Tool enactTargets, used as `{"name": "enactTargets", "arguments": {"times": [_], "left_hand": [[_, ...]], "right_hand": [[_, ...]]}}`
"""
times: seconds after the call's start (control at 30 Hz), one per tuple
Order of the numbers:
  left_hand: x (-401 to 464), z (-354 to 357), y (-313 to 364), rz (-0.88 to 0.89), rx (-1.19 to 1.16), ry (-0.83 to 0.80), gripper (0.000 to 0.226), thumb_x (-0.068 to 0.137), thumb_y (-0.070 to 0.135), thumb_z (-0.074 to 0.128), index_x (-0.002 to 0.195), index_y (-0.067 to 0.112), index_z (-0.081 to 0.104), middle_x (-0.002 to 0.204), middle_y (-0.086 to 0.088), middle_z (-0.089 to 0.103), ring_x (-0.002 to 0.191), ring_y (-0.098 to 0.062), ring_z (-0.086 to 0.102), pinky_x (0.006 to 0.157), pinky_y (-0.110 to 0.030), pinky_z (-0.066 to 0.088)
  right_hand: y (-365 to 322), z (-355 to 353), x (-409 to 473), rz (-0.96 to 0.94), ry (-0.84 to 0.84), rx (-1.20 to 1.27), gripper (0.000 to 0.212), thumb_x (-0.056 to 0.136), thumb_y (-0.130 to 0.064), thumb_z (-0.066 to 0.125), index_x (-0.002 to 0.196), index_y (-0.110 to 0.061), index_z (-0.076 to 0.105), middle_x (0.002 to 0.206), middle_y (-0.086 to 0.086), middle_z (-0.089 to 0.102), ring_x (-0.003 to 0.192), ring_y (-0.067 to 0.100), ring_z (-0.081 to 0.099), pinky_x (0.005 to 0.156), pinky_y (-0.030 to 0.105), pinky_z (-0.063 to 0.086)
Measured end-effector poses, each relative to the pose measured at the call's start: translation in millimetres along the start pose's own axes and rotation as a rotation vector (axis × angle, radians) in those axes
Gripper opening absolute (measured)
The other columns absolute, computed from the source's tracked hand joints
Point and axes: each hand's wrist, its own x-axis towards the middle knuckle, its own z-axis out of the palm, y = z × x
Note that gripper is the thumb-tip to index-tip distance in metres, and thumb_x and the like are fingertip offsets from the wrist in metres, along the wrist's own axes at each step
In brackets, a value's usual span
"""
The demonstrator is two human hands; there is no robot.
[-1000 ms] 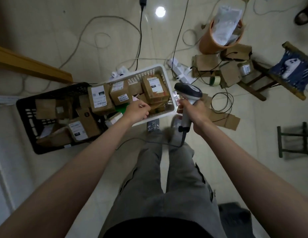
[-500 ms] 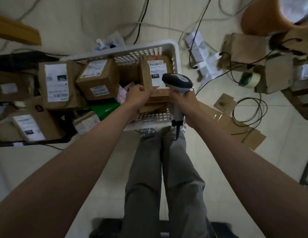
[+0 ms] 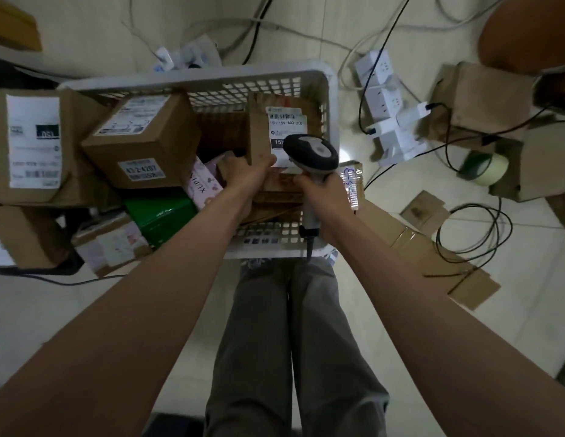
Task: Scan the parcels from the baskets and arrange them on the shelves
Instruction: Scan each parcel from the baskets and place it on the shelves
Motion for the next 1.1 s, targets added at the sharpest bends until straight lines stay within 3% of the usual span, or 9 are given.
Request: {"name": "enactTargets", "arguments": {"times": [0.07, 0.13, 0.27, 0.33, 0.57, 0.73, 0.83, 0.93, 1.1], "left_hand": [[-2.4, 0.1, 0.8, 0.018, 0.029, 0.022, 0.100, 0.068, 0.054, 0.071, 0.150, 0.005, 0.040, 0.134, -0.013, 0.060, 0.117, -0.028, 0.063, 0.097, -0.042, 0.056], [-4.1, -0.5, 1.2, 0.046, 0.053, 0.034, 0.098, 0.070, 0.056, 0.071, 0.147, 0.002, 0.042, 0.133, -0.014, 0.060, 0.119, -0.029, 0.062, 0.100, -0.045, 0.054], [-11.5, -1.0, 3.0, 0.067, 0.057, 0.048, 0.072, 0.075, 0.052, 0.073, 0.127, 0.006, 0.057, 0.130, -0.014, 0.061, 0.117, -0.029, 0.062, 0.098, -0.045, 0.055], [-11.6, -3.9, 0.2, 0.097, 0.123, 0.092, 0.055, 0.079, 0.049, 0.075, 0.114, 0.012, 0.053, 0.129, -0.011, 0.057, 0.119, -0.027, 0.058, 0.099, -0.045, 0.054], [-28.4, -8.8, -0.5, 0.143, 0.274, 0.161, 0.058, 0.084, 0.046, 0.074, 0.117, 0.019, 0.034, 0.128, -0.008, 0.049, 0.118, -0.031, 0.052, 0.099, -0.050, 0.049], [-73.3, -23.0, 5.9, 0.142, 0.235, 0.189, 0.054, 0.089, 0.039, 0.068, 0.122, 0.016, 0.033, 0.133, -0.011, 0.050, 0.127, -0.038, 0.046, 0.106, -0.054, 0.041], [-114.5, -46.9, 8.4, 0.167, 0.179, 0.188, 0.046, 0.091, 0.035, 0.068, 0.113, 0.020, 0.031, 0.123, -0.007, 0.047, 0.123, -0.034, 0.048, 0.102, -0.050, 0.046], [-162.1, -78.6, 9.6, 0.187, 0.107, 0.155, 0.047, 0.092, 0.035, 0.069, 0.115, 0.023, 0.030, 0.129, -0.007, 0.047, 0.122, -0.031, 0.050, 0.100, -0.048, 0.050], [-252.3, -134.4, 8.8, 0.215, 0.013, 0.145, 0.051, 0.092, 0.036, 0.069, 0.119, 0.023, 0.029, 0.129, -0.008, 0.051, 0.112, -0.028, 0.057, 0.094, -0.044, 0.052]], "right_hand": [[-5.4, -1.1, 0.6, 0.023, -0.007, 0.036, 0.033, 0.094, -0.021, 0.064, 0.125, -0.016, 0.058, 0.116, 0.008, 0.068, 0.110, 0.024, 0.064, 0.101, 0.049, 0.052], [-9.2, -3.4, 0.0, 0.053, -0.007, 0.069, 0.031, 0.093, -0.021, 0.064, 0.123, -0.017, 0.058, 0.116, 0.009, 0.067, 0.111, 0.025, 0.063, 0.100, 0.050, 0.052], [-11.1, -8.7, -5.4, 0.094, -0.036, 0.169, 0.022, 0.093, -0.021, 0.066, 0.113, -0.025, 0.057, 0.110, 0.003, 0.066, 0.106, 0.021, 0.063, 0.091, 0.041, 0.053], [-10.3, -10.1, -8.8, 0.099, -0.055, 0.188, 0.024, 0.094, -0.021, 0.065, 0.117, -0.023, 0.056, 0.111, 0.004, 0.066, 0.105, 0.020, 0.062, 0.089, 0.040, 0.053], [-11.2, -17.5, -31.2, 0.052, -0.023, 0.198, 0.020, 0.093, -0.018, 0.067, 0.110, -0.024, 0.058, 0.108, 0.004, 0.063, 0.104, 0.021, 0.060, 0.092, 0.044, 0.053], [-25.4, -30.1, -86.8, 0.066, 0.006, 0.207, 0.031, 0.096, -0.018, 0.066, 0.126, -0.010, 0.060, 0.121, 0.015, 0.066, 0.117, 0.037, 0.061, 0.101, 0.058, 0.052], [-45.0, -35.3, -133.5, 0.070, -0.029, 0.186, 0.034, 0.096, -0.019, 0.068, 0.128, -0.007, 0.061, 0.125, 0.018, 0.066, 0.118, 0.037, 0.063, 0.100, 0.059, 0.052], [-69.7, -37.9, -185.1, 0.029, -0.043, 0.152, 0.032, 0.095, -0.014, 0.067, 0.126, -0.007, 0.062, 0.124, 0.021, 0.066, 0.115, 0.040, 0.063, 0.094, 0.060, 0.055], [-117.2, -35.4, -278.3, -0.078, -0.105, 0.084, 0.015, 0.093, -0.002, 0.058, 0.107, 0.003, 0.062, 0.091, 0.025, 0.061, 0.086, 0.034, 0.058, 0.088, 0.059, 0.054]]}}
